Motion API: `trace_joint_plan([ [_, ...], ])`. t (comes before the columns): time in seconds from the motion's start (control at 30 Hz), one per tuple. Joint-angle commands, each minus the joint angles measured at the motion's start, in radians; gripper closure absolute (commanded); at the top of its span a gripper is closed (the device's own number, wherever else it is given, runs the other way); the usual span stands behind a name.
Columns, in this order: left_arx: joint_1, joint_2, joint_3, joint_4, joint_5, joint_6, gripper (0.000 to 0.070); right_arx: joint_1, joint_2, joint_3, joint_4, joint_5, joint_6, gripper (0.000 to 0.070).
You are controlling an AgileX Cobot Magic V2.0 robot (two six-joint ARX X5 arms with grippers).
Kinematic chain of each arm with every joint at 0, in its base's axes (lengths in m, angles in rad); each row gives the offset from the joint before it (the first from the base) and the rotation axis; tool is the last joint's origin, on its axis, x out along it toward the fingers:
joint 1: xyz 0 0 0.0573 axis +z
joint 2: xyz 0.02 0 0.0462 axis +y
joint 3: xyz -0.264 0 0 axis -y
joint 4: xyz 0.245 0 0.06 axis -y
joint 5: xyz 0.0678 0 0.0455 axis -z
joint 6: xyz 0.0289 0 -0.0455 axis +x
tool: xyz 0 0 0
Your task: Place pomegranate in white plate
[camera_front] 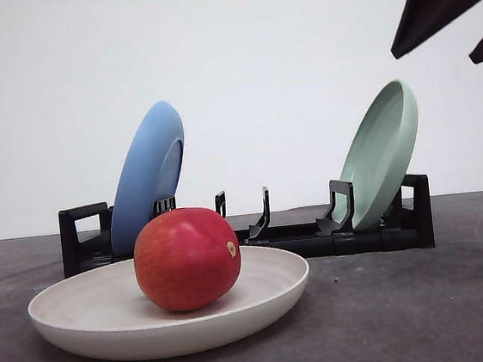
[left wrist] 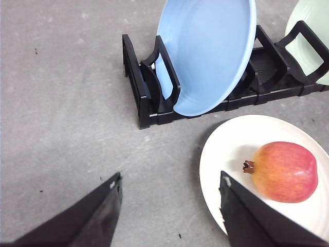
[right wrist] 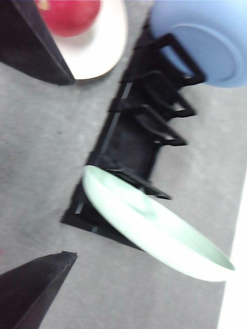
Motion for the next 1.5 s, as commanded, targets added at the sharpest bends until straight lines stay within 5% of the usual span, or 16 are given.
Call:
trace_joint_plan([
  [0.0, -0.001, 0.006, 0.008, 0.005, 0.005, -0.002, 0.0347, 0.003, 0.005, 0.005, 0.008, 0.009, 0.008, 0.0044],
  [0.17, -0.001, 0.006, 0.008, 0.005, 0.005, -0.027, 0.0349, 0.002, 0.005, 0.005, 0.008, 0.025, 0.006, 0.0075],
  [0.23, -0.001, 0.006, 0.008, 0.005, 0.005, -0.027, 0.0495, 0.002, 0.005, 0.005, 0.005, 0.026, 0.006, 0.0393],
  [0.27, -0.001, 0.006, 0.008, 0.005, 0.005, -0.026, 0.0645, 0.002, 0.005, 0.005, 0.001, 0.026, 0.006, 0.0594],
  [0.33, -0.001, 0.005, 0.008, 0.008, 0.006, -0.026, 0.0685, 0.002, 0.005, 0.005, 0.004, 0.027, 0.006, 0.0688],
  [1.07, -0.002, -0.025, -0.008, 0.000, 0.004, -0.005, 0.0684, 0.004, 0.006, 0.005, 0.035, 0.025, 0.006, 0.0687],
  [1.47, 0.062, -0.357, -0.431, 0.473, -0.070, 0.030, 0.0684, 0.004, 0.006, 0.005, 0.035, 0.025, 0.006, 0.0687],
])
